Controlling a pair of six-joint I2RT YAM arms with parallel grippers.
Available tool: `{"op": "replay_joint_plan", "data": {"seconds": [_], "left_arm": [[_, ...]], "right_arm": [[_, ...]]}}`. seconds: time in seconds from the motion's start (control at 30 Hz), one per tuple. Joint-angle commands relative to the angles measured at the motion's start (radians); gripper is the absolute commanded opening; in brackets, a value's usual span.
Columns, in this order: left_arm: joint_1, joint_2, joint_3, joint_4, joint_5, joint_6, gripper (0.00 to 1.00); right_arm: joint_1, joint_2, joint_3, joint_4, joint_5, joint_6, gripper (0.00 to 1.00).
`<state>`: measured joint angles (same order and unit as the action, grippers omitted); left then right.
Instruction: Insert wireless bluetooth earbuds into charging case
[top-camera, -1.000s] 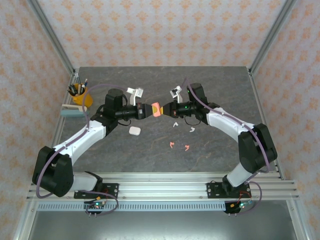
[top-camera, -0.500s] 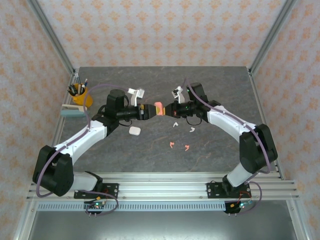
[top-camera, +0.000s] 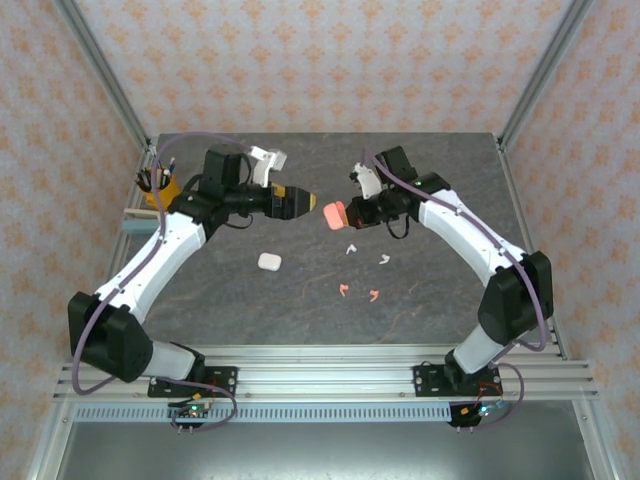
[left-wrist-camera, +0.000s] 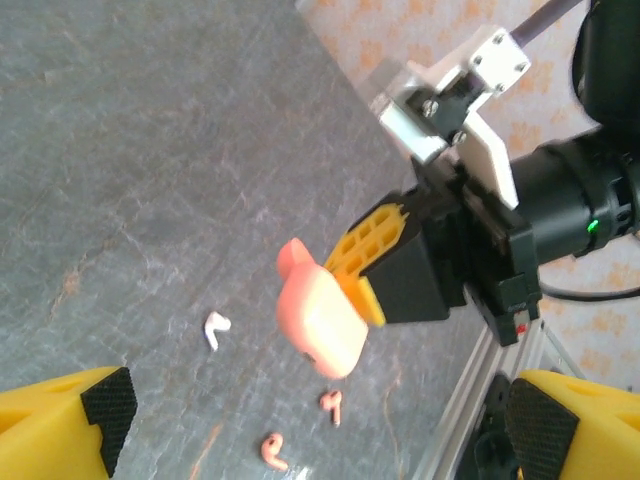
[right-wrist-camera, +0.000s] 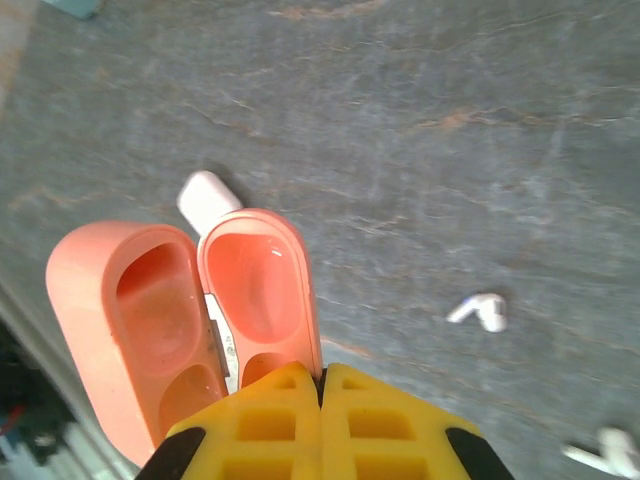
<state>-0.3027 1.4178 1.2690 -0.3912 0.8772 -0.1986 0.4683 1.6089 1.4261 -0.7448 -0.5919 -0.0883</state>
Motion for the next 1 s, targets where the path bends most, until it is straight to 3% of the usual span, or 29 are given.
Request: {"op": "replay_joint_plan", "data": {"seconds": [0.0,0.17,0.6,0.77,0.97], "left_arm": [[0.005,0.085,0.083,-0.260,0.060,0.179,0.97],[0.005,0.223,0.226,-0.399,0.128,0.278,0.97],[-0.035,0.478,0.488,-0.630,0.277,0.460,0.96],[-0.053,0.556,0.550,-0.715,0.322,0.531,0.93],[-0.058,0.626,0.639,-0.879,0.418,0.664,0.82]], "right_arm": [[-0.002,0.008,0.044,-0.131,0.136,-0.160,0.00],[-0.002,-0.023,0.027,-0.093,0.168,-0.194,0.00],[0.030,-0.031,0.052,-0.051,0.075,-0.200,0.00],[0.047,-0.023,0.063,-0.049,0.069,-0.208,0.00],[0.064,-0.016,0.081,-0.060,0.064,-0.221,0.00]]}}
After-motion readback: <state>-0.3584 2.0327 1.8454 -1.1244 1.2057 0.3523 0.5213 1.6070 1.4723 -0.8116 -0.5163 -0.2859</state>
